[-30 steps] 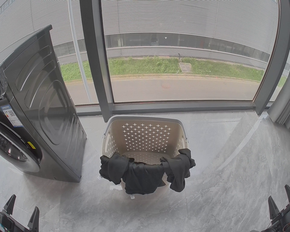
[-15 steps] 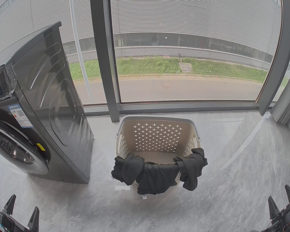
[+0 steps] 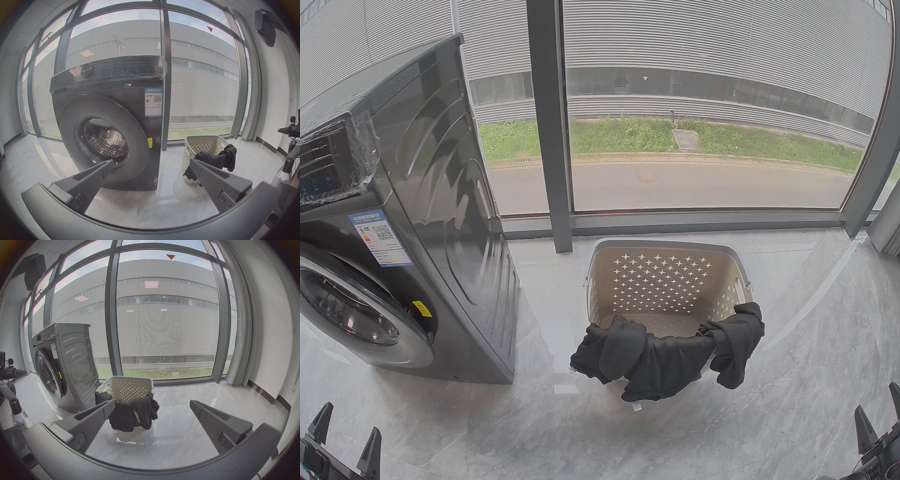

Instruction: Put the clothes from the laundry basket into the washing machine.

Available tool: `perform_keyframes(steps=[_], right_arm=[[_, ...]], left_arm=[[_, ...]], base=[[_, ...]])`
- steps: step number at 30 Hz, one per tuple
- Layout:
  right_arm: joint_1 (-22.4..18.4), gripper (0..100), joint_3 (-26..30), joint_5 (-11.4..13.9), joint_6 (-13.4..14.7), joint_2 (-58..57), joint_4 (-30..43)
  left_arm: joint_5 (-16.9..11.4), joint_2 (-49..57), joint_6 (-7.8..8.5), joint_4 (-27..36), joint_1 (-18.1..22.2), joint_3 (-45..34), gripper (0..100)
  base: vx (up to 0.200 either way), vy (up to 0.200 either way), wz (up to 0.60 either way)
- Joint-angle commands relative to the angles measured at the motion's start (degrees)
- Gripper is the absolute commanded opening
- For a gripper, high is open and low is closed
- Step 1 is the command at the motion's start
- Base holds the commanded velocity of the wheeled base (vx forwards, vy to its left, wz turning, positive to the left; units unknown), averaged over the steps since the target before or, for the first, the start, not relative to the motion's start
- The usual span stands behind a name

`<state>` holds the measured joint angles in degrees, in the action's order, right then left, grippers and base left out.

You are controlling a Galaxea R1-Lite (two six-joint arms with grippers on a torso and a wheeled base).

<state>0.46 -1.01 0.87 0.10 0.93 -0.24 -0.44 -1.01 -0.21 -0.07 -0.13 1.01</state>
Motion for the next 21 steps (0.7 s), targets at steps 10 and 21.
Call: perform_keyframes(steps=[10, 21], right_arm=[[0.0, 100, 1.0, 0.0, 0.0, -0.9, 0.0], [0.0, 100, 1.0, 0.0, 0.1, -0.9, 0.0]], left_arm=[[0.0, 1.0, 0.03, 0.0, 0.0, -0.9, 100], [0.0, 1.0, 0.03, 0.0, 0.0, -0.9, 100]], base=[[0.000, 0.200, 0.00], [0.000, 0.200, 0.00]])
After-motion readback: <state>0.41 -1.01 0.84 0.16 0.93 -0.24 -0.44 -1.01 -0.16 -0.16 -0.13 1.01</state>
